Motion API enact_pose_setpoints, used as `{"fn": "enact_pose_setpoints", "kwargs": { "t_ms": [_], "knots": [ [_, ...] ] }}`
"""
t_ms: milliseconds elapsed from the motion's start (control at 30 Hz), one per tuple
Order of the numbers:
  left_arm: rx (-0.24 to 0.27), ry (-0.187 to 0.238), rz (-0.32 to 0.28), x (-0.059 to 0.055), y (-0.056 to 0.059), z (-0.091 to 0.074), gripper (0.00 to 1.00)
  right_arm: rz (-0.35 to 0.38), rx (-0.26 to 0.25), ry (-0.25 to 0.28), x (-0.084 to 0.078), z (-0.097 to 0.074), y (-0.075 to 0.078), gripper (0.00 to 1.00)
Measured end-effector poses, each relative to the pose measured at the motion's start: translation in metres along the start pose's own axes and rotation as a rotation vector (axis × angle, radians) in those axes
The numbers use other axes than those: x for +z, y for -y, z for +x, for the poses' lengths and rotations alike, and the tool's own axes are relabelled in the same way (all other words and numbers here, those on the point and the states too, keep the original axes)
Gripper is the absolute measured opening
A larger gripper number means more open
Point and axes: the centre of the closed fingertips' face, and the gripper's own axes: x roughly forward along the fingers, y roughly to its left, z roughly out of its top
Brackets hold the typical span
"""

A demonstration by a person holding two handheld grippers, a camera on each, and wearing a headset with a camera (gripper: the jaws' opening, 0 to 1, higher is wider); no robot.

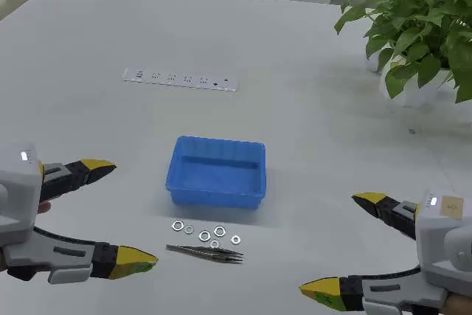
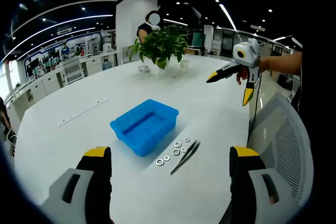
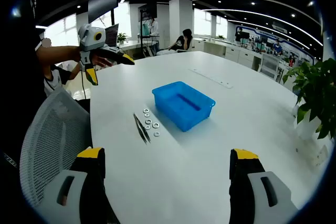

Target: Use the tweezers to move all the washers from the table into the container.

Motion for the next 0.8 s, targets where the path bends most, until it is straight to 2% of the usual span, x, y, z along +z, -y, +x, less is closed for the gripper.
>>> {"fn": "enact_pose_setpoints", "kwargs": {
  "t_ms": [800],
  "knots": [
    [-0.007, 0.000, 0.007, 0.0006, 0.0017, 0.0015, 0.99, 0.003, -0.002, 0.004, 0.0009, -0.0009, -0.0015, 1.00]
  ]
}}
